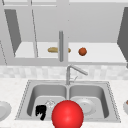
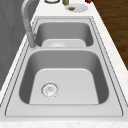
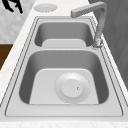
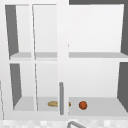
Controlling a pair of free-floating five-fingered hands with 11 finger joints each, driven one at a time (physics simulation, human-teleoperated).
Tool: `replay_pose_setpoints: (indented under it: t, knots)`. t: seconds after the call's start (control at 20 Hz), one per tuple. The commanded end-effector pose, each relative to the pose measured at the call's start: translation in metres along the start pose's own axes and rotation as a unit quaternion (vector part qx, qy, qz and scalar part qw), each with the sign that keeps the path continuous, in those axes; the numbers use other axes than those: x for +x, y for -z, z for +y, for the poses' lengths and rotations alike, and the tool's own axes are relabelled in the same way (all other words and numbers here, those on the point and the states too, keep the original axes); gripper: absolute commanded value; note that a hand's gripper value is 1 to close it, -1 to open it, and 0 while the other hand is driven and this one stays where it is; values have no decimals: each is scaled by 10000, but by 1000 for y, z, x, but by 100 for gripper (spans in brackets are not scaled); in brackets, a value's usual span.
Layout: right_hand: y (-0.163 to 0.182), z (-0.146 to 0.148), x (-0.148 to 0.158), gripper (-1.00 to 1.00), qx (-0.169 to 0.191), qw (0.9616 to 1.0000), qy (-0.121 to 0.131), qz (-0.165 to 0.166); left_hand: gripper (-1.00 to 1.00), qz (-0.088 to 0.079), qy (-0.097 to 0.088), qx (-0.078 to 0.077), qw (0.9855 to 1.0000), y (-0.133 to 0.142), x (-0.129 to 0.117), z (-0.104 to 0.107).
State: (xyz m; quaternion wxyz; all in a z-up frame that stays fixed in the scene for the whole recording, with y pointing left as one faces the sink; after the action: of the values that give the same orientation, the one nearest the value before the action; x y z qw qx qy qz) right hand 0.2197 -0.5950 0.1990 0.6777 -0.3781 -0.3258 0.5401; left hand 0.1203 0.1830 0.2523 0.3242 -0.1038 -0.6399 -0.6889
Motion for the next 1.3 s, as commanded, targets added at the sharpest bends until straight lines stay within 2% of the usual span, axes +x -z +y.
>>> replay_pose_setpoints:
  t: [0.0,0.25,0.45,0.6,0.7,0.8,1.0,1.25]
  knots:
    - [20,24,-4,100,-1,10000,-5,3,0,0,0,0,10000,0,0,0]
    - [42,56,-9,100,-6,10000,-4,3,0,0,0,0,10000,0,0,0]
    - [56,69,-13,100,61,10000,-4,-4,0,0,0,0,10000,0,0,0]
    - [60,46,-20,100,263,9995,171,-24,0,0,0,0,10000,0,0,0]
    - [51,29,-23,100,462,9986,235,88,0,0,0,0,10000,0,0,0]
    - [46,18,-24,100,629,9978,220,71,0,0,0,0,10000,0,0,0]
    - [42,-8,-29,100,734,9973,101,-3,0,0,0,0,10000,0,0,0]
    - [61,-18,-29,100,733,9973,28,-100,0,0,0,0,10000,0,0,0]
